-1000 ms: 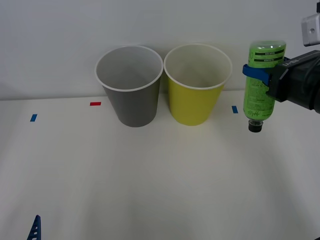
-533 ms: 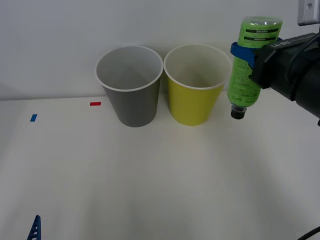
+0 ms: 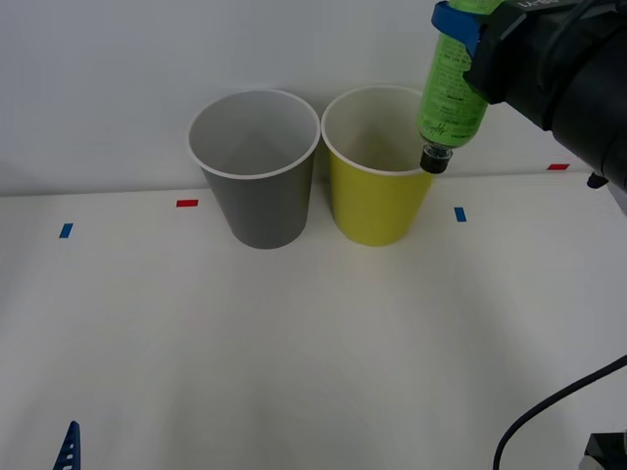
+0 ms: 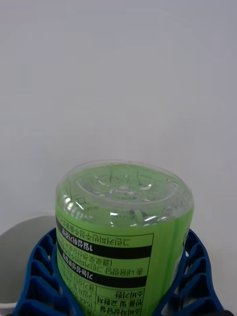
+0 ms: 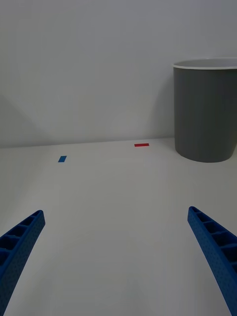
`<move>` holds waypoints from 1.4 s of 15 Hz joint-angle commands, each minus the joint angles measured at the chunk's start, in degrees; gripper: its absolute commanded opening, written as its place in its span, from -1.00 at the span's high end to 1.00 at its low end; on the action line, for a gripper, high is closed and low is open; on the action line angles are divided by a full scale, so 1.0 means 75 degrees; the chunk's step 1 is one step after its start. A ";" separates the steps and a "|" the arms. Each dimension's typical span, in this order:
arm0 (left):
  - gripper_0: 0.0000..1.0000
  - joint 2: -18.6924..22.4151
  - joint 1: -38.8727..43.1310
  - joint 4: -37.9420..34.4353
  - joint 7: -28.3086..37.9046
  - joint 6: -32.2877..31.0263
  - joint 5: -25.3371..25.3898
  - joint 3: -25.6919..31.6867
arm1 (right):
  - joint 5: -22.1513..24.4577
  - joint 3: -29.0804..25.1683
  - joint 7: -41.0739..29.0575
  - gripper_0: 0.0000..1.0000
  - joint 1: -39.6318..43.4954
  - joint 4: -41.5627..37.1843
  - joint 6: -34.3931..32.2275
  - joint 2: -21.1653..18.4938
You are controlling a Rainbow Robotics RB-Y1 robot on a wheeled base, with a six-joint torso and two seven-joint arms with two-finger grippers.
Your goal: Put cans in the gray bin and PET bottles in the light green bin.
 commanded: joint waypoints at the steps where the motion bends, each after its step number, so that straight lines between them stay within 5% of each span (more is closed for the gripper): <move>1: -1.00 0.0000 0.0000 0.0000 0.0000 0.0000 0.0000 0.0000 | 0.0316 0.0176 0.0256 1.00 -0.0448 0.0694 -0.0548 0.0152; 4: -1.00 0.0000 0.0000 0.0000 0.0000 0.0000 0.0000 0.0000 | 0.0843 0.0539 0.0338 1.00 -0.0987 0.1889 -0.1533 0.0140; 12: -1.00 0.0000 0.0000 0.0000 0.0000 0.0000 0.0000 0.0000 | 0.1066 0.1277 0.0197 1.00 -0.1421 0.4339 -0.4275 -0.0176; 18: -1.00 0.0000 0.0000 0.0000 0.0000 0.0000 0.0000 0.0000 | 0.1112 0.1359 0.0139 1.00 -0.1444 0.4971 -0.5036 -0.0247; 21: -1.00 0.0000 0.0000 0.0000 0.0000 0.0000 0.0000 0.0000 | 0.1675 0.1430 0.0127 0.98 -0.1444 0.4983 -0.5060 -0.0212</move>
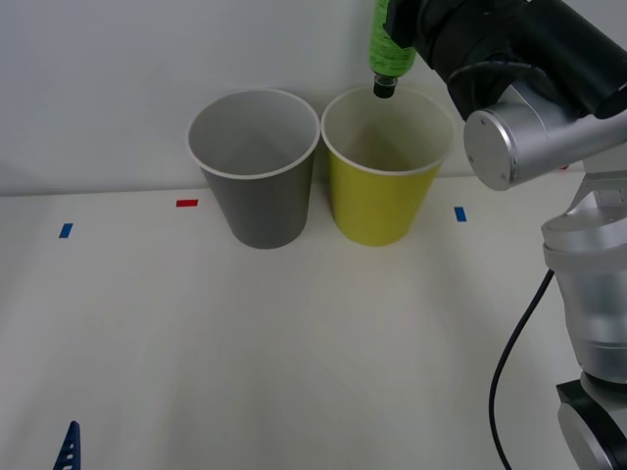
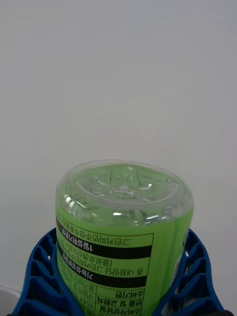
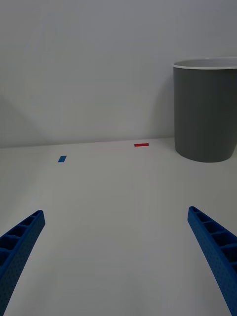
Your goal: Put cans in the gray bin and PET bottles in the light green bin.
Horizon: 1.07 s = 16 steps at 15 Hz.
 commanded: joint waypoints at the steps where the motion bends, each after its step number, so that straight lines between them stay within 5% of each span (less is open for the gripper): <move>1: -1.00 0.0000 0.0000 0.0000 0.0000 0.0000 0.0000 0.0000 | 0.0362 0.0050 -0.0015 0.23 -0.0001 0.0012 -0.0024 0.0025; 2: -1.00 0.0000 0.0000 0.0000 0.0000 0.0000 0.0000 0.0000 | 0.0327 0.0050 -0.0015 -0.99 -0.0001 0.0012 -0.0024 0.0037; 16: -1.00 0.0000 0.0000 0.0000 0.0000 0.0000 0.0000 0.0000 | 0.0514 0.0026 0.0020 -1.00 0.0456 -0.0457 -0.0012 0.0377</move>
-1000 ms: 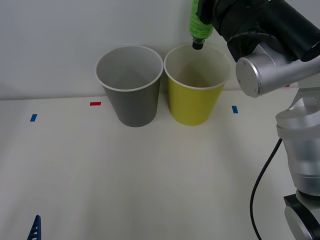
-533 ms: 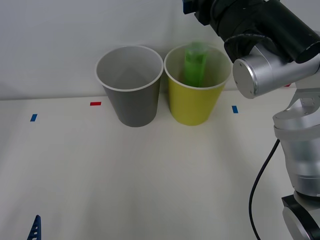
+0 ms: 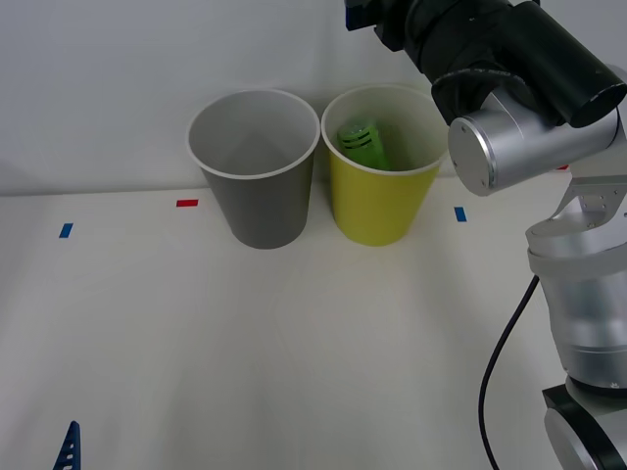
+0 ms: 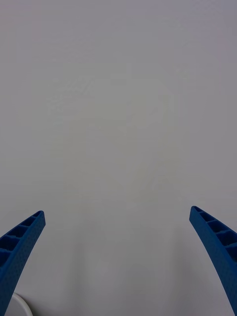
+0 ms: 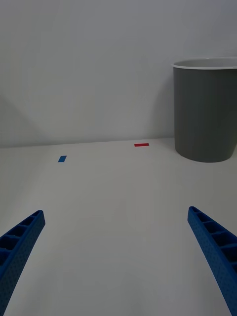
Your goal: Put cans in the gray bin and PET bottles in the light green bin.
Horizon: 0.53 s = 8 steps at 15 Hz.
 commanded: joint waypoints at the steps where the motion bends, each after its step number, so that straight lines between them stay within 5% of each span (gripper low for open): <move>1: -1.00 0.0000 0.0000 0.0000 0.0000 0.0000 0.0000 0.0000 | 0.0174 -0.0082 0.0048 -1.00 0.0733 -0.0745 0.0001 0.0095; 8: -1.00 0.0000 0.0000 0.0000 0.0000 0.0000 0.0000 0.0000 | 0.0127 -0.0328 0.0013 -1.00 0.3019 -0.2620 0.0013 -0.0186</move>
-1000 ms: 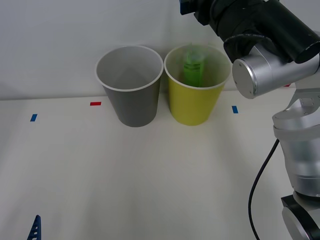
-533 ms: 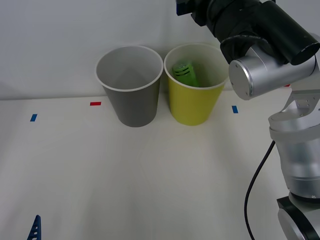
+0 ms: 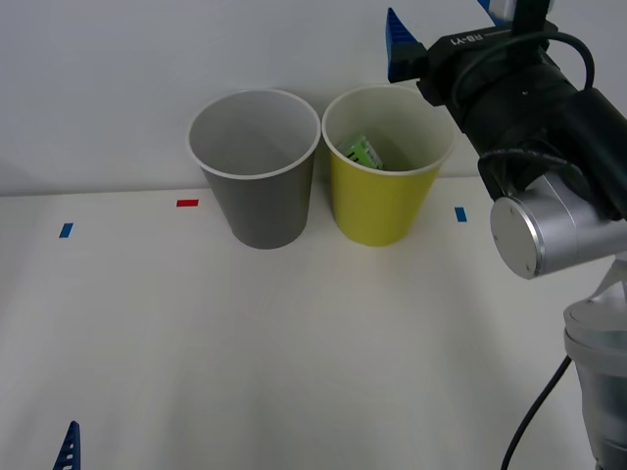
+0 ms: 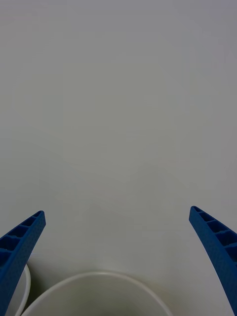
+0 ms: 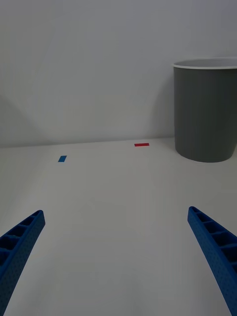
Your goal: Put cans in the gray bin and PET bottles in the light green bin.
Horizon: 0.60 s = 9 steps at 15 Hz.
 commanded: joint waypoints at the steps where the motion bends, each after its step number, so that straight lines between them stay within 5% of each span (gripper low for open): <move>1: -1.00 0.0000 0.0000 0.0000 0.0000 0.0000 0.0000 0.0000 | -0.0026 -0.0077 0.0032 -1.00 0.0864 -0.0609 0.0009 -0.0211; 5: -1.00 0.0000 0.0000 0.0000 0.0000 0.0000 0.0000 0.0000 | -0.0119 -0.0299 0.0032 -1.00 0.2048 -0.0902 -0.0412 -0.0351; 9: -1.00 0.0000 0.0000 0.0000 0.0000 0.0000 0.0000 0.0000 | -0.0260 -0.0334 -0.0121 -1.00 0.3337 -0.0890 -0.1866 -0.0961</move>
